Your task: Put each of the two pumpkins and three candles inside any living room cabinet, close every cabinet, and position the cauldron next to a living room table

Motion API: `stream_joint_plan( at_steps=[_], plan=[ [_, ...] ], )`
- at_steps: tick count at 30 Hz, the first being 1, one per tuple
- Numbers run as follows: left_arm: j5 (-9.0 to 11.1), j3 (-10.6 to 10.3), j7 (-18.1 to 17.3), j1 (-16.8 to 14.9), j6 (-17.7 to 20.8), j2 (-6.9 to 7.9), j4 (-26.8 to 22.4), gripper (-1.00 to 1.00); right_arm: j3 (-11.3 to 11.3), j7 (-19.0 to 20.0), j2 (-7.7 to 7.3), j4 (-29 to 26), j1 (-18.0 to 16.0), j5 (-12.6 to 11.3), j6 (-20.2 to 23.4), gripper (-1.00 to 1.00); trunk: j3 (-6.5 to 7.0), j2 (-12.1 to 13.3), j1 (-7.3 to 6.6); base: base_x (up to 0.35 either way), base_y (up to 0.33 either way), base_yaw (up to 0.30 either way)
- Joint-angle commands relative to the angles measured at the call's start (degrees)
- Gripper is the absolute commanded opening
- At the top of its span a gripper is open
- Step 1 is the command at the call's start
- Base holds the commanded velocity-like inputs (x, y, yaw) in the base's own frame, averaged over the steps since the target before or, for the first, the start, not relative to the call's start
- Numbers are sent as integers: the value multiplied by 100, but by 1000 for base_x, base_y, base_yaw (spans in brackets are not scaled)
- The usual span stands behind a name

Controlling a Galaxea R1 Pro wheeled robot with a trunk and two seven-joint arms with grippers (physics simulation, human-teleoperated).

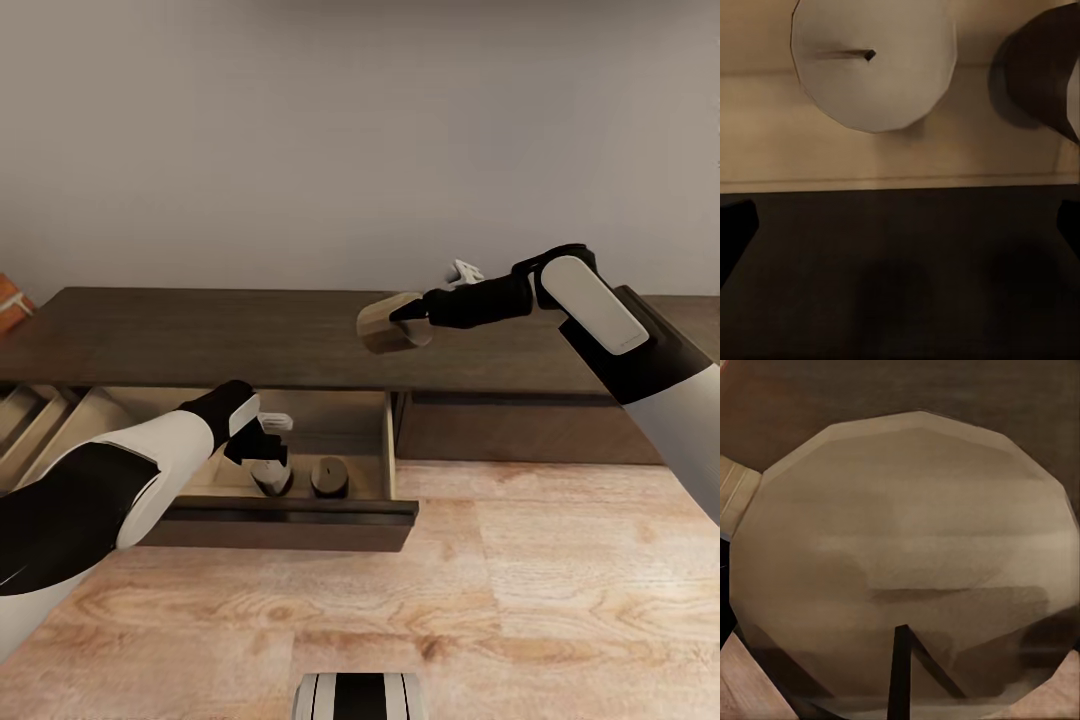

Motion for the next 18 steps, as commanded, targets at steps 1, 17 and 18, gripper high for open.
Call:
stream_joint_plan(
  at_steps=[1, 17, 18],
  plan=[
    [56, -48, 5, -5, 13, -3, 5, 100, 13, -58, -6, -7, -7, -63, 0, -100, -5, -2, -2, -42, 0, 0],
    [57, -52, -29, -5, 21, -13, -30, 100, 5, -58, -6, 87, -6, -63, 0, -100, 239, 13, -30, -4, 0, 0],
    [57, -51, -29, -5, 21, -16, -31, 100, 5, -58, -6, 101, -5, -63, 0, -100, 261, 14, -33, 0, 0, 0]
  ],
)
